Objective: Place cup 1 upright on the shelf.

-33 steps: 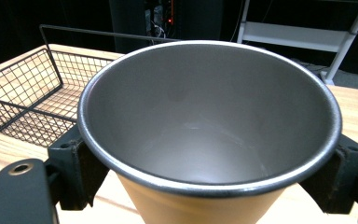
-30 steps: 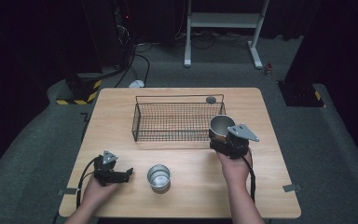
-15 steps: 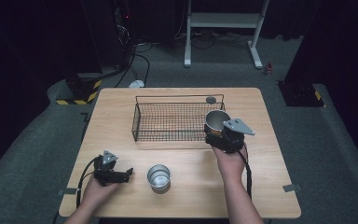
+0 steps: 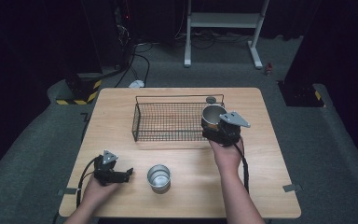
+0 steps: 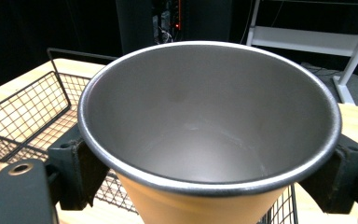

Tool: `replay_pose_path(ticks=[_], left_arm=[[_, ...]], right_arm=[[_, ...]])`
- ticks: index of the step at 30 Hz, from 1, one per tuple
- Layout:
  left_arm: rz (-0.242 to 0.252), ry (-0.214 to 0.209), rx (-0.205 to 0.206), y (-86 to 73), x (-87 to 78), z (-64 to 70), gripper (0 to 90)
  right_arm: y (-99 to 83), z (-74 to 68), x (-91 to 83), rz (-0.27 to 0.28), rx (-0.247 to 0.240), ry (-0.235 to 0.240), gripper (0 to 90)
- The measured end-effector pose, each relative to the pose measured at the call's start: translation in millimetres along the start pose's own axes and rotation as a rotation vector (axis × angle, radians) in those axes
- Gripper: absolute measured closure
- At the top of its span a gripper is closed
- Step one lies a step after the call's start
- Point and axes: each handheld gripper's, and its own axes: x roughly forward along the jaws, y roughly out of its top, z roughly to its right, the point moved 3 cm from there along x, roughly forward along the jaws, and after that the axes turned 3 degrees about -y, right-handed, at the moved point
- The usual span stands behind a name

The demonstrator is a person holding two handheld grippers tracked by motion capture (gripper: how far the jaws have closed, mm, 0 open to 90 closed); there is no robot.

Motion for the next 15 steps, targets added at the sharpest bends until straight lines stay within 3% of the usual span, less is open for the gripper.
replay_pose_path(ticks=[15], left_arm=[[-0.002,-0.002,0.008,0.4,0.1,0.1,0.7]], right_arm=[[14.3,-2.6,24.4,-0.015,0.001,0.001,13.8]])
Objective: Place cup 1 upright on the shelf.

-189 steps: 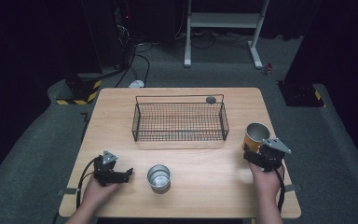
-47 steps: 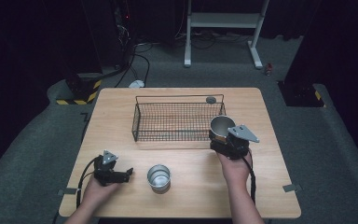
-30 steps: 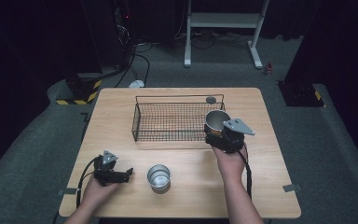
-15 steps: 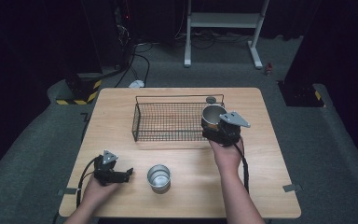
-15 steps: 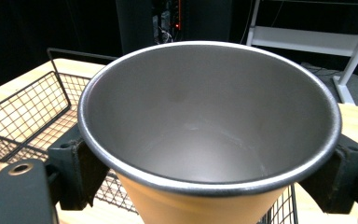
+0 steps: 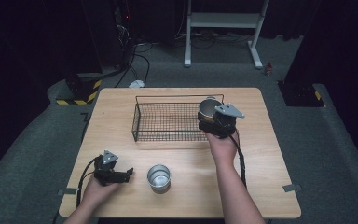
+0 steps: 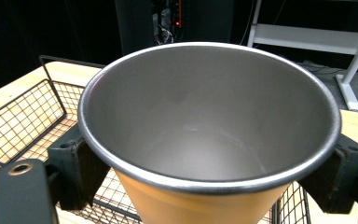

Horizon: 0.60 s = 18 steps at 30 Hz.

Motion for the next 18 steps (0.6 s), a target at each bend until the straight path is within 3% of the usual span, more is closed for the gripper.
replay_pose_path(ticks=[14,18], left_arm=[[0.001,0.0,0.002,0.3,0.3,-0.3,0.6],[0.001,0.0,0.003,0.3,0.3,-0.3,0.5]], right_arm=[[-2.1,3.6,17.8,-0.004,0.034,-0.006,13.8],[2.3,2.4,22.4,-0.014,0.016,-0.005,13.8]])
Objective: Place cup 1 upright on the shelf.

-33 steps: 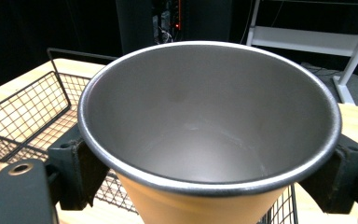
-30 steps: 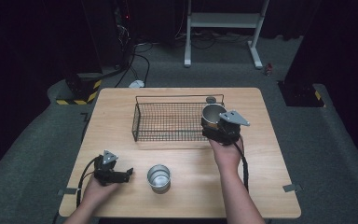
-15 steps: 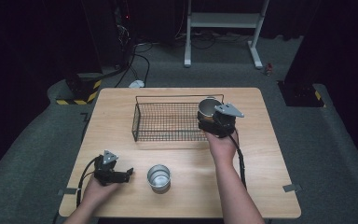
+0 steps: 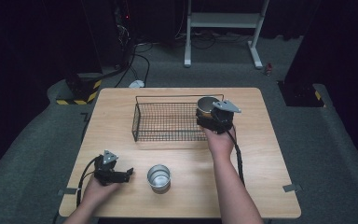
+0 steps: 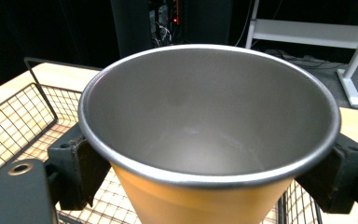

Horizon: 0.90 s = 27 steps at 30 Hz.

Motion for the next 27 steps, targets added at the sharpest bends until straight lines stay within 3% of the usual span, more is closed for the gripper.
replay_pose_path(ticks=[4,11,27], left_arm=[[0.0,0.0,0.0,0.0,0.0,0.0,0.5],[-0.001,0.002,0.005,0.2,-0.1,-0.4,0.6],[-0.001,-0.004,-0.001,0.1,0.2,0.2,0.5]], right_arm=[[5.7,-3.4,1.0,0.018,-0.001,0.004,13.8],[9.9,-6.7,13.1,-0.011,-0.024,-0.006,13.8],[6.3,-8.5,45.2,-0.07,-0.022,-0.03,13.8]])
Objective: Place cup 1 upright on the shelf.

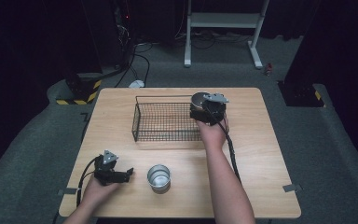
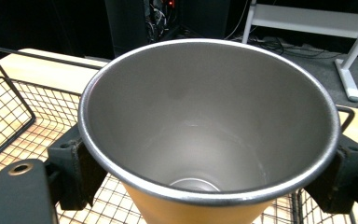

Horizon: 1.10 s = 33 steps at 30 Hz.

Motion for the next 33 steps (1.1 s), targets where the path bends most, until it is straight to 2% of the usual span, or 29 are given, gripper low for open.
replay_pose_path(ticks=[12,23,33], left_arm=[[0.0,0.0,0.0,0.0,0.0,0.0,0.5],[0.0,0.0,0.0,0.0,0.0,0.0,0.5],[0.0,-0.001,0.0,0.0,0.0,0.0,0.5]], right_arm=[[-11.3,1.0,18.9,-0.081,0.01,-0.018,13.8],[-22.5,1.2,26.5,-0.135,0.015,-0.018,13.8],[-27.2,0.1,30.3,-0.145,0.003,-0.021,13.7]])
